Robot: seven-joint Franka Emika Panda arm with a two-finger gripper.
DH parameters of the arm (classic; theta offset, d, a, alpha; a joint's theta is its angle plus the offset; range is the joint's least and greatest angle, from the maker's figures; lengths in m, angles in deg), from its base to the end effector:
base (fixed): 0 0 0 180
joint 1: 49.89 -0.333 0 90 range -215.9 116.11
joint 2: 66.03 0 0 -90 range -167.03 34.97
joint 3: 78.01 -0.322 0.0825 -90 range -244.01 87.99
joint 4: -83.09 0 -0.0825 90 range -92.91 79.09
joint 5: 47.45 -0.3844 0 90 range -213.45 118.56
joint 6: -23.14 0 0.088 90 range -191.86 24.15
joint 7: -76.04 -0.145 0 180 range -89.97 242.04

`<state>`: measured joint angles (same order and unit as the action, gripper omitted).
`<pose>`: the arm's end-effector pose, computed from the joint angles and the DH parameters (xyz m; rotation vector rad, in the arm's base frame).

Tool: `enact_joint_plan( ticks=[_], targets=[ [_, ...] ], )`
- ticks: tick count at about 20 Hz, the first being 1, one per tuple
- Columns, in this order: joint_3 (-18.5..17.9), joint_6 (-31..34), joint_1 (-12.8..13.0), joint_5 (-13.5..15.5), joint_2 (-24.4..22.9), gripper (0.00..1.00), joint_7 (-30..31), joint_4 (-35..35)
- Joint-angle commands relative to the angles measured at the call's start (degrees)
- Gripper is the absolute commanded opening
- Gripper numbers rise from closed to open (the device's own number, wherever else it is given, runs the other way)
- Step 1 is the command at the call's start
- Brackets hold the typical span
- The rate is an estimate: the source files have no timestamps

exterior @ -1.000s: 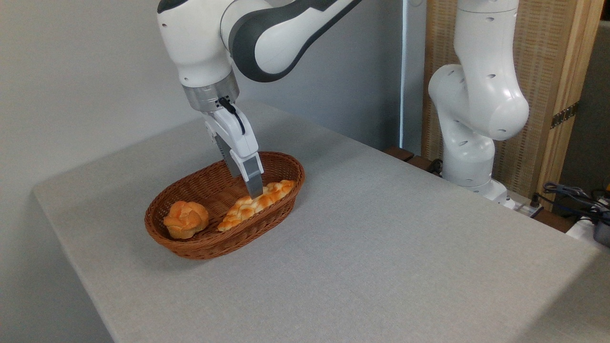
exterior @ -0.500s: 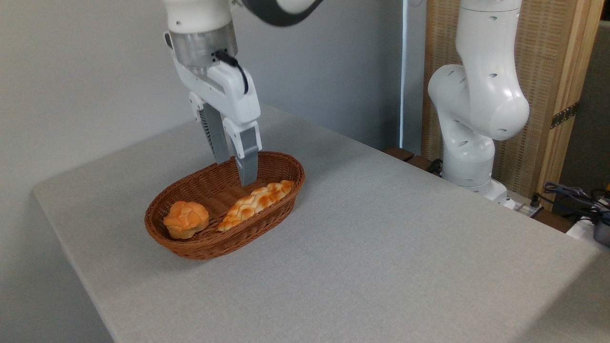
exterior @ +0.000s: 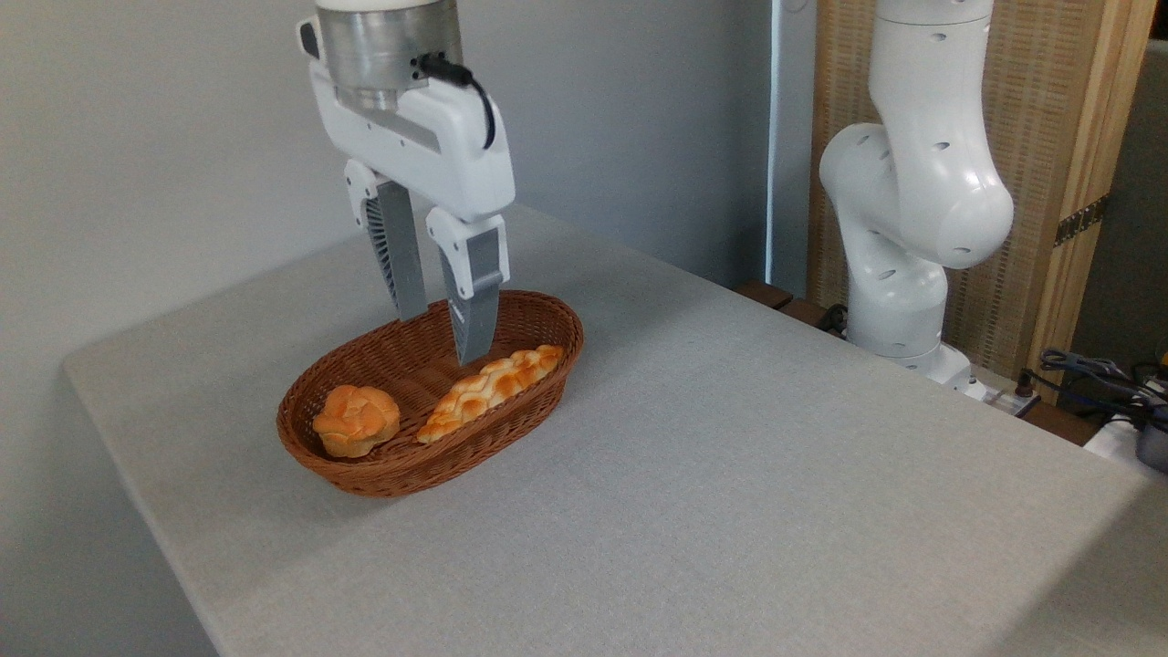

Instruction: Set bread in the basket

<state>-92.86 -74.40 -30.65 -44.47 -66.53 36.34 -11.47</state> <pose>0.5635 -0.0496 0.5714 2.8823 -1.1583 0.1149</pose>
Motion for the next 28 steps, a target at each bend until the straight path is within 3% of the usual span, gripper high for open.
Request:
enact_joint_plan(
  ticks=[1,7,8,10,11,28],
  targets=[
    [-0.3,1.2,0.6,0.1,1.6,1.0,0.2,2.3],
    [0.9,1.3,0.2,-0.2,1.7,1.0,0.1,2.4],
    [2.0,1.3,-1.2,-0.4,1.7,1.0,0.1,2.4],
    [9.4,1.4,-8.6,-0.5,1.7,1.0,0.0,2.4],
    [11.7,1.4,-11.0,-0.5,1.6,1.0,0.0,2.4],
    [9.7,3.5,-11.5,-0.5,1.5,1.0,-0.6,2.3]
  ],
)
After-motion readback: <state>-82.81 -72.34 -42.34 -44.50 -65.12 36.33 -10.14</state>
